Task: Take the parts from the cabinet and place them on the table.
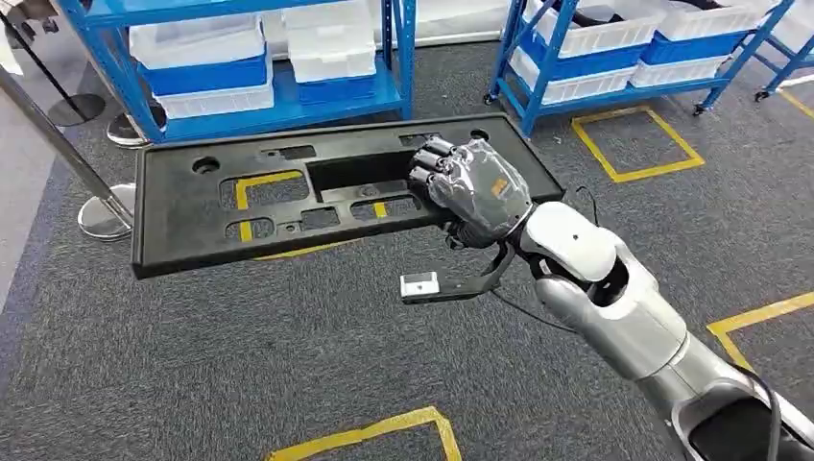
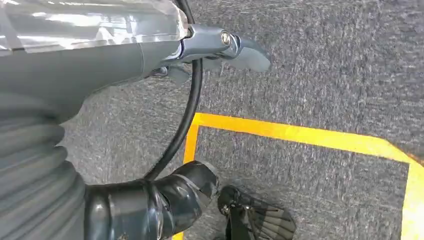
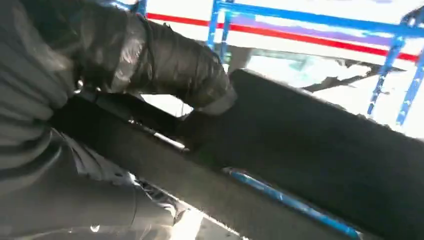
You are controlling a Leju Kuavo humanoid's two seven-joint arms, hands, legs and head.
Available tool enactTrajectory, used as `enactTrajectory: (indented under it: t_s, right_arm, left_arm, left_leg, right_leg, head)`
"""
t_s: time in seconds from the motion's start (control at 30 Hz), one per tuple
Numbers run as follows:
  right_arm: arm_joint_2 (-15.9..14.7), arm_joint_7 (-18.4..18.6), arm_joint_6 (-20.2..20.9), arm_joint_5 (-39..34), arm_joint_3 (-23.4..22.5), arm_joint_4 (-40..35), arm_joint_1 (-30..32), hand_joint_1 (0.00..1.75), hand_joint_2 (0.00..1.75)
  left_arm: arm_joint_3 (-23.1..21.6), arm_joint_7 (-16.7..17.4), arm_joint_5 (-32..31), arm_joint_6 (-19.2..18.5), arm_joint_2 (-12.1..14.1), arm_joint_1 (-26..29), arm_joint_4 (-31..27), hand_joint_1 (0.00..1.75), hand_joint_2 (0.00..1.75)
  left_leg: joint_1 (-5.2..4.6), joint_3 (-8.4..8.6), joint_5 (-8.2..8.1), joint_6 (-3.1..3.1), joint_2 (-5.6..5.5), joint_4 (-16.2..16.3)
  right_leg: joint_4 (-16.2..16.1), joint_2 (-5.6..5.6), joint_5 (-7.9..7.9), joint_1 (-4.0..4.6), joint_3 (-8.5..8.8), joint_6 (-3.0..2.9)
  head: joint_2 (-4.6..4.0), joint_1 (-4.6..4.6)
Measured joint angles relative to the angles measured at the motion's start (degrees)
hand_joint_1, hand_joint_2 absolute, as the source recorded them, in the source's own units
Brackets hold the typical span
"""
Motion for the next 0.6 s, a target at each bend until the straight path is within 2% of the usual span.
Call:
enactTrajectory:
  t_s: [0.03,0.07,0.1,0.13,0.17,0.2,0.23,0.27,0.33,0.37,0.4,0.43,0.47,0.53,0.57,0.6]
  right_arm:
    - [0.0,0.0,0.0,0.0,0.0,0.0,0.3,1.75,1.75]
    - [0.0,0.0,0.0,0.0,0.0,0.0,0.5,1.75,1.75]
    - [0.0,0.0,0.0,0.0,0.0,0.0,0.6,1.75,1.75]
    - [0.0,0.0,0.0,0.0,0.0,0.0,0.6,1.75,1.75]
    - [-0.1,0.0,0.0,0.0,0.0,0.0,0.5,1.75,1.75]
    - [-0.1,0.0,0.0,0.0,0.0,0.0,0.5,1.75,1.75]
    - [-0.1,0.0,0.0,0.0,0.0,0.0,0.4,1.75,1.75]
    - [-0.1,0.0,0.0,0.0,-0.1,0.0,0.4,1.75,1.75]
    - [-0.2,0.0,0.0,0.0,-0.1,0.0,0.5,1.75,1.75]
    - [-0.2,0.0,0.0,0.0,-0.1,0.0,0.4,1.75,1.75]
    - [-0.2,0.0,0.0,0.0,-0.2,0.0,0.4,1.75,1.75]
    - [-0.2,-0.1,0.0,0.0,-0.2,0.0,0.3,1.75,1.75]
    - [-0.2,-0.1,0.0,0.0,-0.2,0.0,0.2,1.75,1.75]
    - [-0.2,-0.1,0.0,0.2,-0.2,0.0,0.4,1.75,1.75]
    - [-0.2,-0.1,0.0,0.2,-0.2,0.0,0.5,1.75,1.75]
    - [-0.2,-0.1,0.0,0.2,-0.2,0.0,0.5,1.75,1.75]
  left_arm:
    - [0.0,0.0,0.0,0.0,0.0,0.0,0.0,0.00,1.75]
    - [0.0,0.0,-0.1,0.0,0.0,0.0,0.0,0.00,1.75]
    - [0.0,0.0,-0.1,0.0,0.0,0.0,0.0,0.00,1.75]
    - [0.0,0.0,-0.1,0.0,0.0,-0.1,0.0,0.00,1.75]
    - [0.0,0.0,-0.1,0.0,-0.1,-0.1,0.0,0.00,1.75]
    - [0.0,0.0,-0.1,0.0,-0.1,-0.1,0.0,0.00,1.75]
    - [0.0,0.0,-0.1,0.0,0.1,-0.1,0.0,0.00,1.75]
    - [0.0,0.0,-0.1,0.0,0.1,-0.1,0.0,0.00,1.75]
    - [0.0,0.0,-0.2,0.0,0.1,-0.3,0.0,0.00,1.75]
    - [0.0,0.0,-0.2,0.0,0.1,-0.3,0.0,0.00,1.75]
    - [0.0,0.0,-0.3,-0.1,0.0,-0.4,0.0,0.00,1.75]
    - [0.0,0.0,-0.3,-0.2,0.0,-0.3,0.0,0.00,1.75]
    - [0.0,0.0,-0.4,-0.2,0.0,-0.3,0.0,0.00,1.75]
    - [0.0,0.0,-0.4,-0.1,0.0,-0.2,0.0,0.00,1.75]
    - [0.0,0.0,-0.4,-0.1,0.1,-0.1,0.0,0.00,1.75]
    - [0.0,0.0,-0.4,-0.1,0.1,0.0,0.0,0.00,1.75]
  left_leg:
    - [0.00,-0.14,0.03,-0.05,0.69,0.1]
    - [0.02,-0.33,0.06,-0.11,1.27,0.2]
    - [0.13,-0.53,0.07,-0.19,1.83,0.5]
    - [0.34,-0.74,-0.05,-0.47,2.44,0.8]
    - [0.60,-0.89,-0.27,-0.83,2.98,1.3]
    - [0.68,-0.96,-0.53,-1.27,3.50,1.9]
    - [0.15,-1.13,-0.75,-1.85,3.68,2.2]
    - [0.16,-1.10,-0.78,-2.25,4.07,2.4]
    - [0.12,-0.94,-0.54,-3.02,5.04,2.1]
    - [0.23,-0.86,-0.59,-3.37,5.72,2.1]
    - [0.59,-1.25,-1.50,-3.83,4.12,2.8]
    - [0.60,-2.17,-3.57,-3.68,1.65,5.1]
    - [0.56,-4.27,-6.55,-3.50,0.14,9.9]
    - [0.24,-8.33,-10.17,-3.28,-0.84,18.8]
    - [0.03,-9.55,-10.42,-2.99,-0.91,21.4]
    - [-0.18,-9.31,-9.18,-2.54,-1.01,20.7]
  right_leg:
    - [3.5,-0.19,-1.19,-0.41,-1.58,0.45]
    - [4.7,-0.34,-1.16,-0.69,-2.06,0.72]
    - [3.3,-0.60,0.02,-0.94,-1.26,1.04]
    - [-0.5,-1.01,2.18,-1.19,0.90,1.35]
    - [-6.2,-1.92,4.73,-1.33,4.24,1.62]
    - [-11.0,-3.82,5.92,-1.42,7.03,1.87]
    - [-11.4,-5.18,5.15,-0.68,7.04,1.41]
    - [-11.4,-4.26,5.51,-0.72,6.70,0.59]
    - [-11.0,-3.13,5.60,-0.54,6.09,-0.21]
    - [-11.2,-2.37,5.93,-0.66,5.89,-0.80]
    - [-11.4,-1.88,6.24,-1.02,5.99,-1.32]
    - [-11.4,-1.37,6.41,-0.91,5.80,-1.72]
    - [-11.4,-0.82,6.61,-0.68,5.56,-2.13]
    - [-11.4,0.48,6.90,-0.17,5.12,-2.56]
    - [-11.3,1.37,7.01,0.12,4.95,-2.72]
    - [-11.3,2.23,7.06,0.35,4.93,-2.78]
  head:
    - [0.00,0.04]
    - [0.00,0.00]
    - [0.00,0.02]
    - [0.00,0.02]
    - [0.00,0.02]
    - [0.00,0.04]
    - [0.00,0.04]
    - [0.00,-0.02]
    - [0.00,-0.02]
    - [0.00,0.00]
    - [0.00,-0.04]
    - [0.00,0.00]
    - [0.00,-0.02]
    - [0.00,-0.02]
    - [0.00,-0.02]
    - [0.00,-0.02]
